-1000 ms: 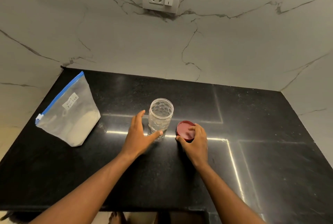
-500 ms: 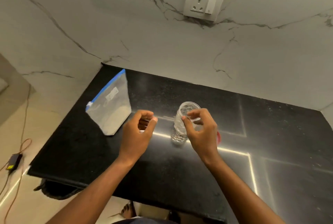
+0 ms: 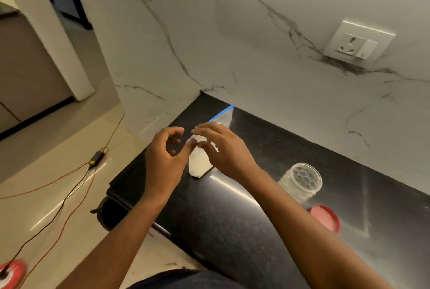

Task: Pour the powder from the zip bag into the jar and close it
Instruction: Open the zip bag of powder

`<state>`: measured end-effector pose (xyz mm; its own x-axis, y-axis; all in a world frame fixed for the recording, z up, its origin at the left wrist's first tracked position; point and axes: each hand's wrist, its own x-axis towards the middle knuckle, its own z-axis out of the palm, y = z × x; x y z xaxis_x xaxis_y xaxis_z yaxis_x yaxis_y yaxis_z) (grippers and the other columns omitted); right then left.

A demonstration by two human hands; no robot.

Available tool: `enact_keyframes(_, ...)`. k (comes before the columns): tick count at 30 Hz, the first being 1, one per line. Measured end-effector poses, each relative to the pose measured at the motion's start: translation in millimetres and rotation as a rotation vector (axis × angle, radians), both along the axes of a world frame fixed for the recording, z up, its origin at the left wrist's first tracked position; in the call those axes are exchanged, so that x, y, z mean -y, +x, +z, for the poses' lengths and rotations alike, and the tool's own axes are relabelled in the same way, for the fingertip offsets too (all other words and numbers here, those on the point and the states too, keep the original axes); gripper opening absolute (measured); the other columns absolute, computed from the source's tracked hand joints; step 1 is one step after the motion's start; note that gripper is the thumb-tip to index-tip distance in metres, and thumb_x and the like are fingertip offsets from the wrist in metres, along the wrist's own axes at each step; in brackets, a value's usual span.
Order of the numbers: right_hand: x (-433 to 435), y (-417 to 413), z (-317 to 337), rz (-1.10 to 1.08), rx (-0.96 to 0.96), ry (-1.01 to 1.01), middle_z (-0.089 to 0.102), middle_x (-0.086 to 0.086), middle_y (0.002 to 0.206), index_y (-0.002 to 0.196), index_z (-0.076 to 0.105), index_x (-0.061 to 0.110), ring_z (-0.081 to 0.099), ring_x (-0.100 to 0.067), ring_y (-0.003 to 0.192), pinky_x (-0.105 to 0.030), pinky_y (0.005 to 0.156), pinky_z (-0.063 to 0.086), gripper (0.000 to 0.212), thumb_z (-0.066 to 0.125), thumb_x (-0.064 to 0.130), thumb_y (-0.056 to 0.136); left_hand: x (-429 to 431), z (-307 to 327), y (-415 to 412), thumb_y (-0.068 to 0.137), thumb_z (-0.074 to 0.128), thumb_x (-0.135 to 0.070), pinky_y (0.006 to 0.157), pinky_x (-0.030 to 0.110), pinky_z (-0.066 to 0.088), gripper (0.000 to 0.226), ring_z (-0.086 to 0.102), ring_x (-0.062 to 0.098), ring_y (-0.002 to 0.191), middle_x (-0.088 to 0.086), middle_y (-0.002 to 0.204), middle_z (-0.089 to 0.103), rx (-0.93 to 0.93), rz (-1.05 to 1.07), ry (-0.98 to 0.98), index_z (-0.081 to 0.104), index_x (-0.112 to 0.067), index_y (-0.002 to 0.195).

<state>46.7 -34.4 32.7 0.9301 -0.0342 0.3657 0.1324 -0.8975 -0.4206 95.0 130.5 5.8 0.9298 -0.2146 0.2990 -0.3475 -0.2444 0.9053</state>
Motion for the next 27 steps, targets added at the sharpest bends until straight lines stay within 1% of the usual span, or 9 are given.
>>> enact_keyframes(3,0.2,15.7,0.2,0.074,-0.093,-0.167,0.063,0.001,0.144,0.137,0.067,0.025,0.062,-0.025,0.13,-0.044,0.094,0.061,0.039,0.072,0.019,0.098,-3.5,-7.1,7.6,0.092,0.082,-0.025,0.083,0.008,0.053,0.027,0.068,-0.005,0.098,-0.016,0.107,0.073,0.002,-0.052,0.068,0.073,-0.025,0.118)
enact_keyframes(7,7.4,24.4,2.9,0.118,-0.103,-0.263,0.068,0.0,0.129,0.126,0.072,0.025,0.067,-0.024,0.117,-0.041,0.083,0.063,0.03,0.074,0.024,0.096,-7.9,-13.5,12.0,0.093,0.078,-0.03,0.081,0.001,0.051,0.031,0.068,-0.008,0.097,-0.012,0.109,0.076,0.064,-0.086,0.147,0.078,-0.019,0.122)
enact_keyframes(9,8.2,27.1,4.0,0.138,-0.102,-0.296,0.069,-0.003,0.125,0.125,0.073,0.022,0.067,-0.025,0.115,-0.042,0.083,0.062,0.03,0.076,0.024,0.095,-9.2,-14.7,13.4,0.093,0.074,-0.034,0.085,0.008,0.053,0.035,0.07,-0.001,0.098,-0.006,0.112,0.079,0.106,-0.083,0.18,0.078,-0.016,0.122)
enact_keyframes(11,7.0,29.9,4.8,0.154,-0.109,-0.338,0.069,-0.005,0.127,0.126,0.072,0.021,0.066,-0.026,0.116,-0.042,0.085,0.061,0.033,0.077,0.024,0.094,-10.2,-16.0,16.2,0.093,0.069,-0.037,0.089,0.023,0.06,0.039,0.074,0.011,0.1,0.002,0.112,0.081,0.136,-0.086,0.211,0.079,-0.012,0.121)
enact_keyframes(13,5.5,31.8,5.1,0.158,-0.105,-0.393,0.068,-0.006,0.127,0.127,0.071,0.02,0.064,-0.025,0.115,-0.043,0.088,0.061,0.033,0.076,0.024,0.095,-10.7,-18.0,20.1,0.095,0.072,-0.031,0.089,0.038,0.064,0.033,0.075,0.018,0.098,0.006,0.109,0.081,0.171,-0.088,0.256,0.078,-0.009,0.119)
enact_keyframes(15,4.5,33.2,4.2,0.162,-0.092,-0.422,0.067,-0.006,0.128,0.129,0.07,0.02,0.062,-0.025,0.114,-0.042,0.089,0.059,0.034,0.075,0.023,0.096,-10.2,-20.2,24.2,0.098,0.072,-0.026,0.087,0.047,0.061,0.027,0.075,0.023,0.094,0.008,0.105,0.08,0.218,-0.083,0.329,0.077,-0.008,0.118)
enact_keyframes(20,9.8,39.2,8.1,0.173,-0.075,-0.449,0.065,-0.003,0.135,0.136,0.066,0.025,0.054,-0.022,0.115,-0.032,0.084,0.044,0.038,0.071,0.026,0.099,-11.5,-17.7,29.4,0.1,0.042,-0.051,0.085,0.041,0.045,0.054,0.074,0.027,0.088,0.007,0.1,0.079,0.339,-0.046,0.479,0.074,-0.01,0.113)
enact_keyframes(23,22.0,43.7,19.9,0.149,-0.076,-0.456,0.065,-0.001,0.135,0.137,0.067,0.024,0.051,-0.021,0.113,-0.03,0.081,0.033,0.035,0.067,0.031,0.102,-12.5,-14.8,33.5,0.1,0.05,-0.045,0.08,0.043,0.044,0.043,0.074,0.027,0.083,0.006,0.096,0.078,0.408,-0.03,0.487,0.074,-0.011,0.108)
enact_keyframes(27,38.7,49.8,30.9,0.127,-0.135,-0.458,0.062,0.002,0.139,0.14,0.065,0.027,0.048,-0.021,0.124,-0.032,0.091,0.04,0.037,0.063,0.034,0.103,-12.8,-12.4,37.6,0.099,0.048,-0.048,0.076,0.046,0.047,0.045,0.073,0.026,0.081,0.006,0.093,0.078,0.452,-0.039,0.487,0.074,-0.012,0.106)
